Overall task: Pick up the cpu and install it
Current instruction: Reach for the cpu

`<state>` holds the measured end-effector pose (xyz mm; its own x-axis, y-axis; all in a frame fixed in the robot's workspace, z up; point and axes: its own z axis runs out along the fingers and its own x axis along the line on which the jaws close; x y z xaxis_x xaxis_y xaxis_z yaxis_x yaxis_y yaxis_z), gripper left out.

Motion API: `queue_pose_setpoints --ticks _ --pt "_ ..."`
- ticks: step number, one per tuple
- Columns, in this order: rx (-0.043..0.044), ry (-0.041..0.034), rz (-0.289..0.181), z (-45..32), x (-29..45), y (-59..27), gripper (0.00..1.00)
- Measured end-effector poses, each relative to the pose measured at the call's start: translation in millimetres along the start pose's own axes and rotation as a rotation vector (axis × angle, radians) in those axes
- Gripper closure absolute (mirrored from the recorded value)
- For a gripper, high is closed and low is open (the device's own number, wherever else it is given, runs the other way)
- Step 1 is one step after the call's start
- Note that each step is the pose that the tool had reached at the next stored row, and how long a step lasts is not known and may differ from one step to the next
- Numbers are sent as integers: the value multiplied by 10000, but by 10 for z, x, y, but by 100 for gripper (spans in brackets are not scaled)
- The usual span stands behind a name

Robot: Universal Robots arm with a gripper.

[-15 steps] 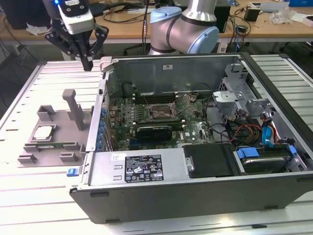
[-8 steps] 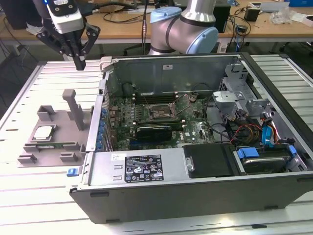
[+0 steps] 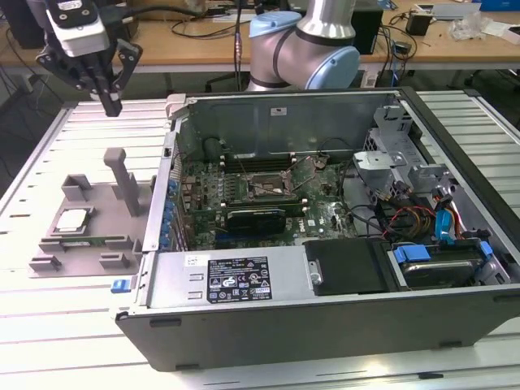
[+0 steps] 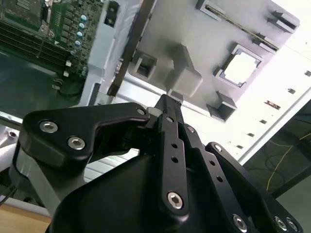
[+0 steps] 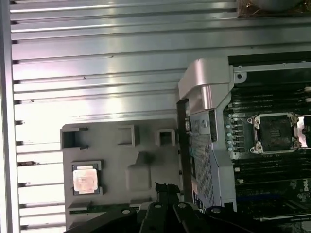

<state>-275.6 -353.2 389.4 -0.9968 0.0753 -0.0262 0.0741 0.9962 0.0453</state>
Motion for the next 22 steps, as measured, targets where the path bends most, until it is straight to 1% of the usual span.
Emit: queue_pose_setpoints --ticks 2,3,4,6,7,9,12,15,18,22 --pt "0 -1 1 37 137 -11 89" --pt "-1 -2 0 58 183 -15 89" --pt "-1 -1 -1 98 229 -20 89" --pt "1 1 -1 134 277 -25 89" --pt "0 0 -1 157 320 -29 89" --pt "0 -1 0 180 365 -33 89" --pt "0 0 0 223 461 -42 89" --pt "0 0 -1 278 583 -54 89" --pt "0 -1 1 335 685 -64 89" --pt "0 -1 0 394 789 -74 89"
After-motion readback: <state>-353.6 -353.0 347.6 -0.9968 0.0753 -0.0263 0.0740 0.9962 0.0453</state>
